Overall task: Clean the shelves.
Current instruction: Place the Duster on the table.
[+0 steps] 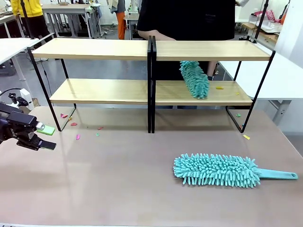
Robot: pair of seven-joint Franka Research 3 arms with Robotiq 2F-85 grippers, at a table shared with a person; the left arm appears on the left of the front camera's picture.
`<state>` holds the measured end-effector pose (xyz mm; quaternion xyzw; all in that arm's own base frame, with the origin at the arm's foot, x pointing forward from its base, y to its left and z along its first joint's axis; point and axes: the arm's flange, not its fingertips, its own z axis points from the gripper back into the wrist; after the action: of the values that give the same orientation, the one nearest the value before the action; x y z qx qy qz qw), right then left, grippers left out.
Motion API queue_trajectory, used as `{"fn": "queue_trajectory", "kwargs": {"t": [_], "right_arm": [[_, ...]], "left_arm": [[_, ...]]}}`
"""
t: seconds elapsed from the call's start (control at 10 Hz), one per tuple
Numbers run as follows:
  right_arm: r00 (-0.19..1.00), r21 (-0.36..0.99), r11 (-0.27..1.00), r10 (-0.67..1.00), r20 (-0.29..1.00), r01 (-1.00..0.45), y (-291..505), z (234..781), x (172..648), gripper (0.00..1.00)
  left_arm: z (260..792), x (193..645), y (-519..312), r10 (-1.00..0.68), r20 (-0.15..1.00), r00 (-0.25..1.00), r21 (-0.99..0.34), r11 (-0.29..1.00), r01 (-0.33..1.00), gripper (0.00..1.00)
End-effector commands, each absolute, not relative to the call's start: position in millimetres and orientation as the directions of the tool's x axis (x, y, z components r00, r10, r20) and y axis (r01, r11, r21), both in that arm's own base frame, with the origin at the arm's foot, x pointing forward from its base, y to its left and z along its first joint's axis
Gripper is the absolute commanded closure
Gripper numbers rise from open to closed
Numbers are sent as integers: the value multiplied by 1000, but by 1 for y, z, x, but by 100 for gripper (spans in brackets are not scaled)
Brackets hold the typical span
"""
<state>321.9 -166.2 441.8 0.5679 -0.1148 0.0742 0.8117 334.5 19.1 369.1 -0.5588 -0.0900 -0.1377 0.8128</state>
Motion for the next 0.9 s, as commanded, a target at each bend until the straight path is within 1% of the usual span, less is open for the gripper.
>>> {"fn": "queue_trajectory", "kwargs": {"t": [0.0,0.8], "right_arm": [[956,902,335,-15,294,-273,-168,443,326,0],[956,902,335,-15,294,-273,-168,443,326,0]], "left_arm": [[369,333,17,-110,321,941,-888,311,340,0],[369,333,17,-110,321,941,-888,311,340,0]]}}
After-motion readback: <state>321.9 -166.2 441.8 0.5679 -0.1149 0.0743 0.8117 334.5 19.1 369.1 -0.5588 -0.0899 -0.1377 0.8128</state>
